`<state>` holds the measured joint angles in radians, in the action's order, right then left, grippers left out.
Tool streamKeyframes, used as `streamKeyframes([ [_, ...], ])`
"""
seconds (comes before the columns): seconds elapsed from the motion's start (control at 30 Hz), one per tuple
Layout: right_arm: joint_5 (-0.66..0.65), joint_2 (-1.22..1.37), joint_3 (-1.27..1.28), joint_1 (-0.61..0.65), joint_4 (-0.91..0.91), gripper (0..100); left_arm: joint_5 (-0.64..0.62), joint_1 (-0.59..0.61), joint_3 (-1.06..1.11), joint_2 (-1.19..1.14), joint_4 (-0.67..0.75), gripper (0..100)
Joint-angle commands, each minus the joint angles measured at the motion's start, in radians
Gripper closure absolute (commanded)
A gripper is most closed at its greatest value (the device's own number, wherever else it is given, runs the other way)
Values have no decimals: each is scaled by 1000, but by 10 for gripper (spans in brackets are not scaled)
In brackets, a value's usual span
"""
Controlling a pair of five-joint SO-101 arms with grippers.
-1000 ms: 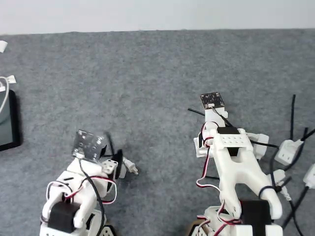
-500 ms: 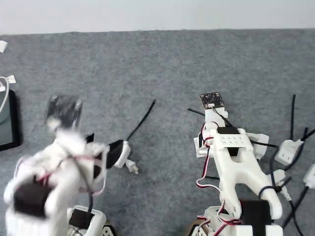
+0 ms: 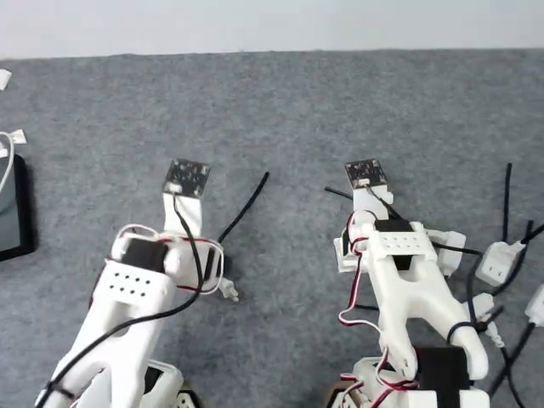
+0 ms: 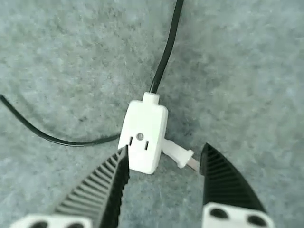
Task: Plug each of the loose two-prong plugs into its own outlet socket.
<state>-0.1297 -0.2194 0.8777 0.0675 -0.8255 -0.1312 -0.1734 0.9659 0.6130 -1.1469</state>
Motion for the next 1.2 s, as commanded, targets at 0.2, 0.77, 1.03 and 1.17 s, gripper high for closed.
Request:
streamKeyframes([
  [0.2,-12,2,-55,12,16,983,0,-6,7,-227,178,773],
  [0.77,-14,2,-55,12,15,983,0,-77,-50,-394,161,776],
  [1.03,-14,2,-55,12,13,983,74,52,-51,-396,133,776],
  [1.17,-14,2,-55,12,13,983,132,130,-56,-396,135,809],
])
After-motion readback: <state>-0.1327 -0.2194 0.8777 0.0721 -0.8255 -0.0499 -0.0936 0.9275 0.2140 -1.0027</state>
